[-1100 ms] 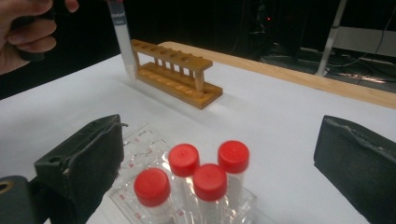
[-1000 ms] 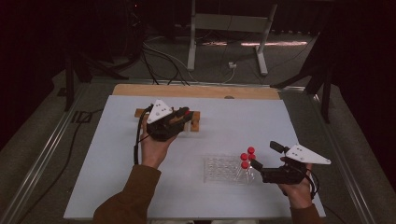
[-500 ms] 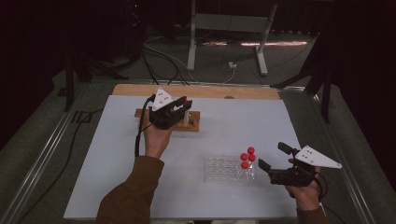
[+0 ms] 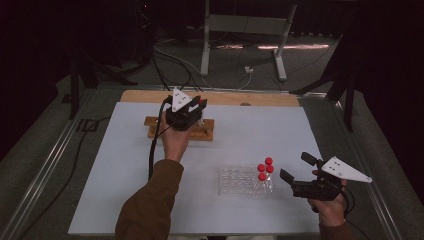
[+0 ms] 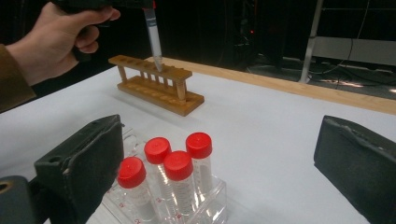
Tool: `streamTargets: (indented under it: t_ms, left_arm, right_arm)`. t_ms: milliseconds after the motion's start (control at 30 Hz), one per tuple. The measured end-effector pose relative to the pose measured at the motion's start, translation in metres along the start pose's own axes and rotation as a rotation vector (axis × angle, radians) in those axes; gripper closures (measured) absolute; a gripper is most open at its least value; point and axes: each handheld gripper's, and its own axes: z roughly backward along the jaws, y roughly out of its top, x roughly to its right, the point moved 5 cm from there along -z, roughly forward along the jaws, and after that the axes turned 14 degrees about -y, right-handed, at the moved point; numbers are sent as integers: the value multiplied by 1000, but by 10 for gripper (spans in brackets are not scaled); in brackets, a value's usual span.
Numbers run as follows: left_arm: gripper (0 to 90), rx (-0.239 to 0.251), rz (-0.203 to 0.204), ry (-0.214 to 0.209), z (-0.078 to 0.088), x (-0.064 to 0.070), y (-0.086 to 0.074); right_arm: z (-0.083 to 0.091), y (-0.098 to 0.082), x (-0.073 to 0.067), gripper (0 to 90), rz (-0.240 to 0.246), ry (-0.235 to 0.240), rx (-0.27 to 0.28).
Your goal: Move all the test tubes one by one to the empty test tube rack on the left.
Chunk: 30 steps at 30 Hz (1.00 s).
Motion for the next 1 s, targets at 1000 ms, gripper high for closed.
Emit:
streamTargets:
  t_ms: [1000]
  left_arm:
    - [709,-197,70,26,-29,-11,-56]
  right_arm:
    - [0,-1,-3,15,6,16,4]
